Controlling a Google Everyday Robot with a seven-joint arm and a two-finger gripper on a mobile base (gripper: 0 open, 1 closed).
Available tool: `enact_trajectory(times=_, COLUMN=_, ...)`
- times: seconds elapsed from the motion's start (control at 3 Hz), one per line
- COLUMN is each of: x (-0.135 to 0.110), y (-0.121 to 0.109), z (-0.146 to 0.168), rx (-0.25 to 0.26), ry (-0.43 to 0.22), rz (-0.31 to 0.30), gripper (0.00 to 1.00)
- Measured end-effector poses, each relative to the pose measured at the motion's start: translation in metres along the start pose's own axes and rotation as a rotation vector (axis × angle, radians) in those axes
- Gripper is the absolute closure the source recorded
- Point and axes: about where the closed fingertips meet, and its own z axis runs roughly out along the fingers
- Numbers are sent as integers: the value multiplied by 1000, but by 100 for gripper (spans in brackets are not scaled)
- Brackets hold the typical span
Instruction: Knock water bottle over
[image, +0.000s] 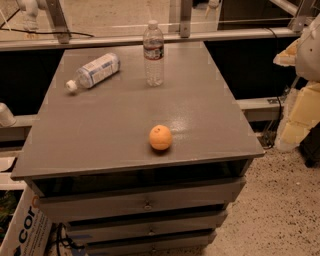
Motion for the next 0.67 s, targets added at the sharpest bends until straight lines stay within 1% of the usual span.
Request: enact_trajectory(times=0.67, x=0, y=0, z=0, rx=0, ry=0, rz=0, gripper=0)
